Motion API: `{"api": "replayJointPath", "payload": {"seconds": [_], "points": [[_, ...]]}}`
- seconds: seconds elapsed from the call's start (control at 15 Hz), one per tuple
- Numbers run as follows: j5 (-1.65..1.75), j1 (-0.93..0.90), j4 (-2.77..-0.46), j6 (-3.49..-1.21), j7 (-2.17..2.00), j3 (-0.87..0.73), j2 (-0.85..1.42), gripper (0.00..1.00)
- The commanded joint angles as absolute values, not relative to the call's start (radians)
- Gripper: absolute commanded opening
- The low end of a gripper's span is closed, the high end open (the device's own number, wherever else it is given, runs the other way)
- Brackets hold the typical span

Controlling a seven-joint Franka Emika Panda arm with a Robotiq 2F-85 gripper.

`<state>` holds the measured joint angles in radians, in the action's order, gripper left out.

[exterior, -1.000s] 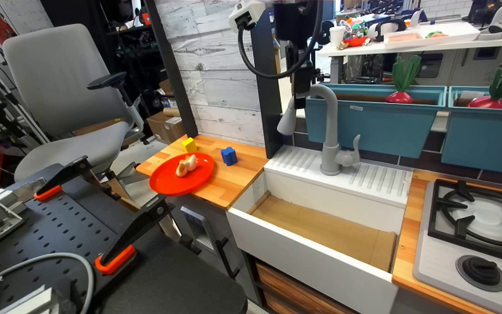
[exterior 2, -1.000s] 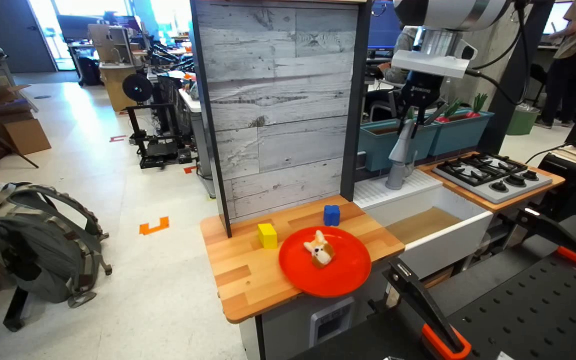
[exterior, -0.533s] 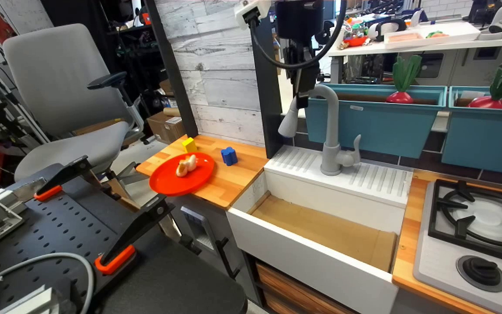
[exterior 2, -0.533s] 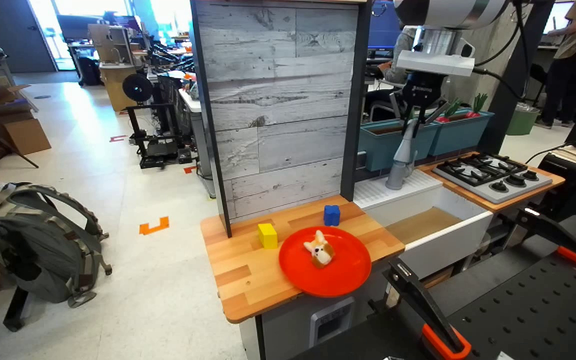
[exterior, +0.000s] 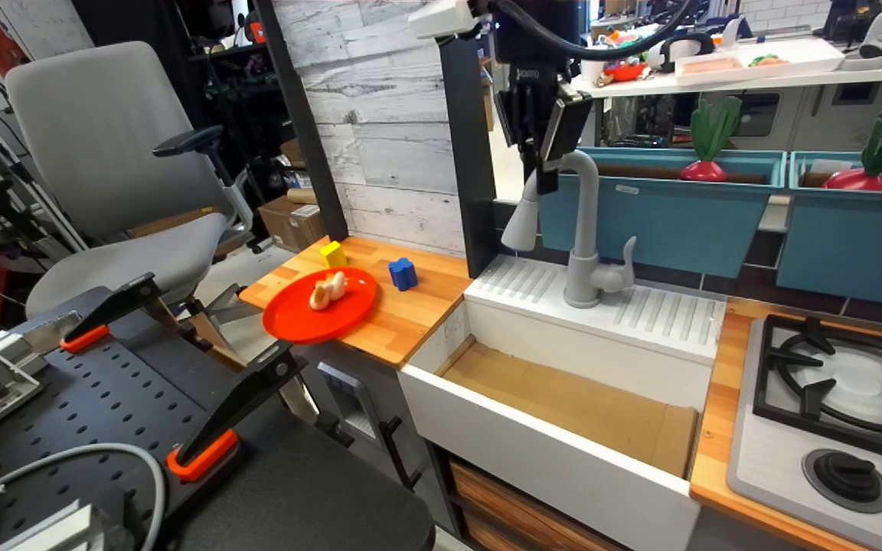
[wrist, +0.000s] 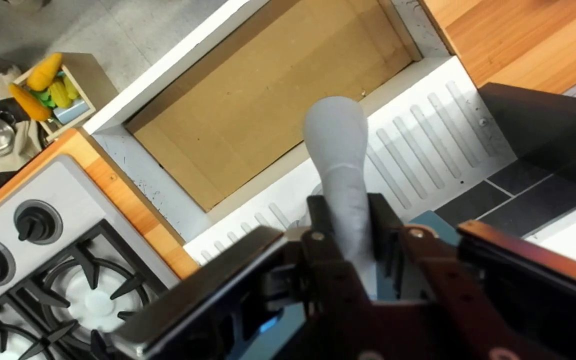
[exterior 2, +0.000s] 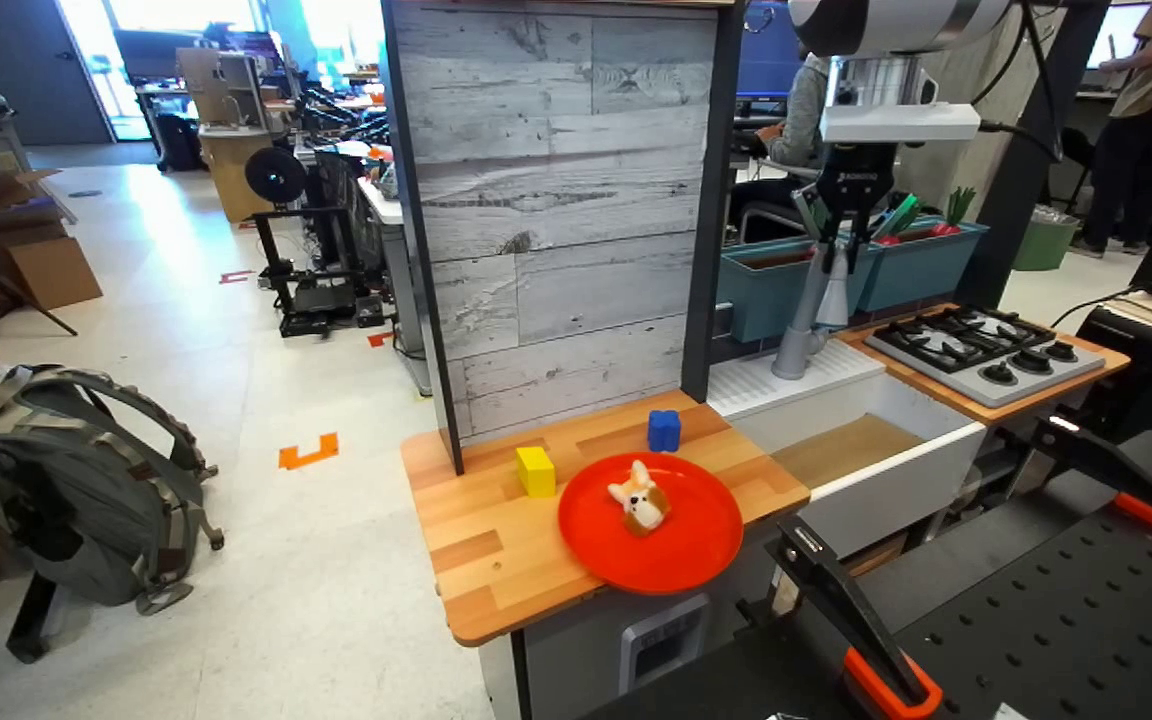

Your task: Slide the tap to the center of the sink, remove the toy from the orange plate and put it on the base top

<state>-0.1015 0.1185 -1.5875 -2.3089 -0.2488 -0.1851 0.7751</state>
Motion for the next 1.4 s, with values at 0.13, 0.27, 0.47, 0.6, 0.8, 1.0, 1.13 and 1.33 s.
{"api": "replayJointPath", "payload": {"seconds": [0.13, 0.27, 0.47, 0.6, 0.8, 1.0, 1.13, 1.33], "points": [[0.043, 0.156, -1.573, -2.248, -0.105, -0.264, 0.753, 0.06], [0.058, 0.158, -1.578, -2.256, -0.062, -0.265, 0.75, 0.06], [0.081, 0.156, -1.589, -2.273, -0.018, -0.271, 0.744, 0.06], [0.096, 0.155, -1.594, -2.287, 0.005, -0.272, 0.743, 0.06], [0.105, 0.155, -1.61, -2.304, 0.017, -0.273, 0.737, 0.48], [0.098, 0.164, -1.618, -2.341, 0.012, -0.265, 0.736, 0.63], [0.07, 0.177, -1.613, -2.362, -0.007, -0.253, 0.742, 0.76], [0.043, 0.199, -1.628, -2.387, 0.001, -0.231, 0.737, 0.99]]}}
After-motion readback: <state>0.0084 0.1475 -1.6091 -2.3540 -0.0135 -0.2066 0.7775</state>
